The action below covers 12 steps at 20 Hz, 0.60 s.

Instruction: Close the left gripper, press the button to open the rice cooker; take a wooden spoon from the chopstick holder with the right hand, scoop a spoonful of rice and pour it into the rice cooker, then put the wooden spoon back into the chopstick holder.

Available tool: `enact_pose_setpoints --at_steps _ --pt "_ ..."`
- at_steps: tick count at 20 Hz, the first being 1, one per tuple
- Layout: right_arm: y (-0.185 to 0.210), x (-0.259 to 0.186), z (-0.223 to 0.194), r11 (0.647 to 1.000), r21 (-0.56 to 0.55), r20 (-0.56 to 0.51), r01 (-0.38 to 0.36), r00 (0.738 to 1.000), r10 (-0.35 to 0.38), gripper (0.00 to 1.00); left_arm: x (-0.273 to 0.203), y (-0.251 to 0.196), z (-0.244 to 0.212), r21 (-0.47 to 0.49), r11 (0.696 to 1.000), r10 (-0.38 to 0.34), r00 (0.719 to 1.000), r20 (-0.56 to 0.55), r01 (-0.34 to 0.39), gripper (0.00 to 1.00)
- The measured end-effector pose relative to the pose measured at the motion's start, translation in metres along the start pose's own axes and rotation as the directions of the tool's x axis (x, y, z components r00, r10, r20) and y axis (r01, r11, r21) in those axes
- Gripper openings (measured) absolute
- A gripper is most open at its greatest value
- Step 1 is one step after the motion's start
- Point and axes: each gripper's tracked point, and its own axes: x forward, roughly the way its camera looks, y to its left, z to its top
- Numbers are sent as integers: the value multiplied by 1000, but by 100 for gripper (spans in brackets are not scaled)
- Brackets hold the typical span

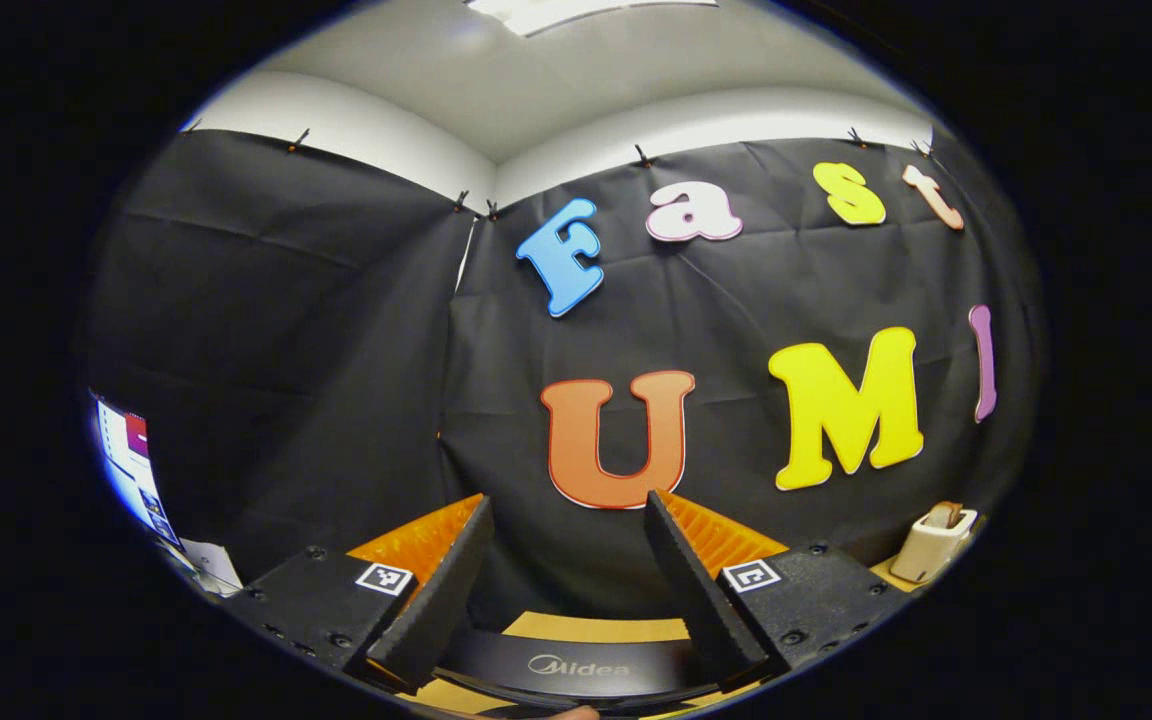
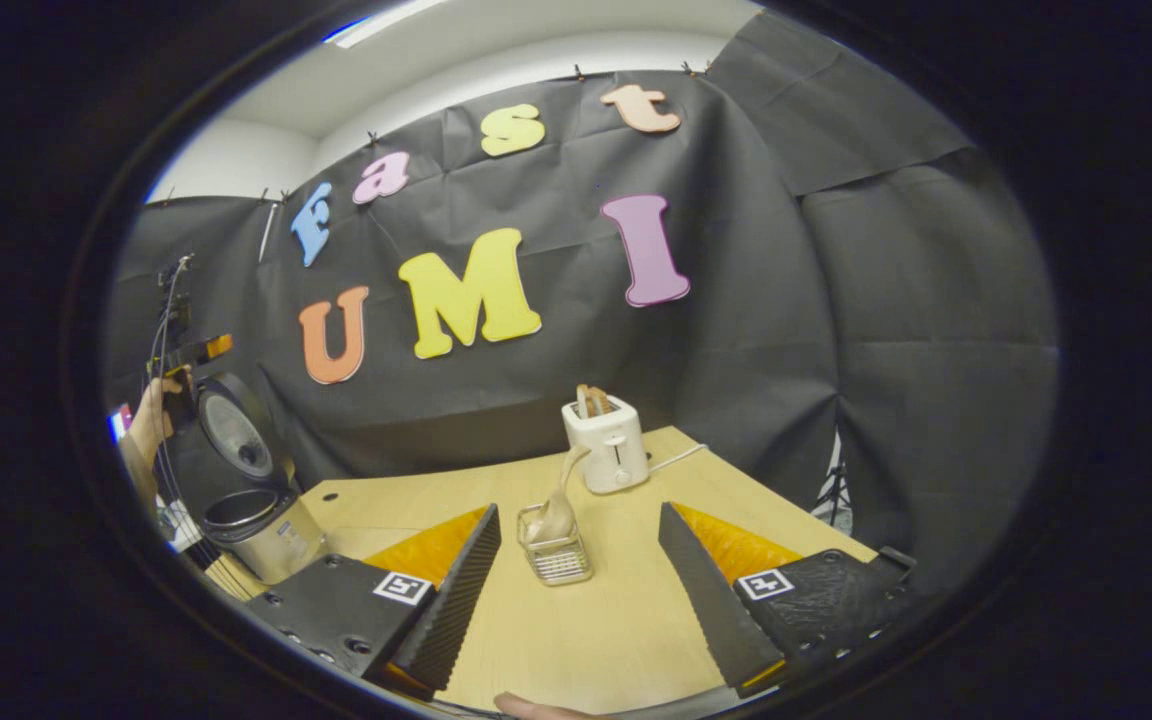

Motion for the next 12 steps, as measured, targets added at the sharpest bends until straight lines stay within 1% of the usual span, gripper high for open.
enact_pose_setpoints --at_steps 1,2,3,4,5,6,7,8,9,12 --pt "-1 0 0 1000 4 -2 -2 1000 2 90 2 -2 -6 14 1000 -6 1000 -19 7 96" --pt "-3 -1 2 1000 5 1 0 1000 0 100 1 -4 -11 20 1000 -10 999 -39 11 96" --pt "-5 -2 3 1000 3 7 3 1000 -3 95 2 -6 -18 16 1000 -19 998 -62 20 96" --pt "-7 -2 6 1000 0 13 10 1000 -10 95 0 -10 -26 -1 999 -41 995 -92 41 96" --pt "-10 -1 6 1000 1 18 20 1000 -20 95 0 -17 -33 -38 997 -77 989 -128 73 96" --pt "-12 0 7 1000 6 19 24 1000 -24 89 -7 -15 -32 -65 996 -72 992 -103 65 91" --pt "-12 0 7 1000 11 15 23 1000 -23 95 -6 -15 -30 -76 995 -76 991 -109 67 96" --pt "-12 -1 5 1000 16 6 21 1000 -21 95 -7 -15 -34 -70 996 -73 988 -133 64 95" --pt "-11 -1 4 1000 22 -1 15 1000 -15 95 -10 -14 -32 -57 996 -74 989 -131 67 93" --pt "-10 -3 6 999 36 -11 -5 1000 6 95 -21 -14 -35 -67 995 -81 985 -150 72 93"
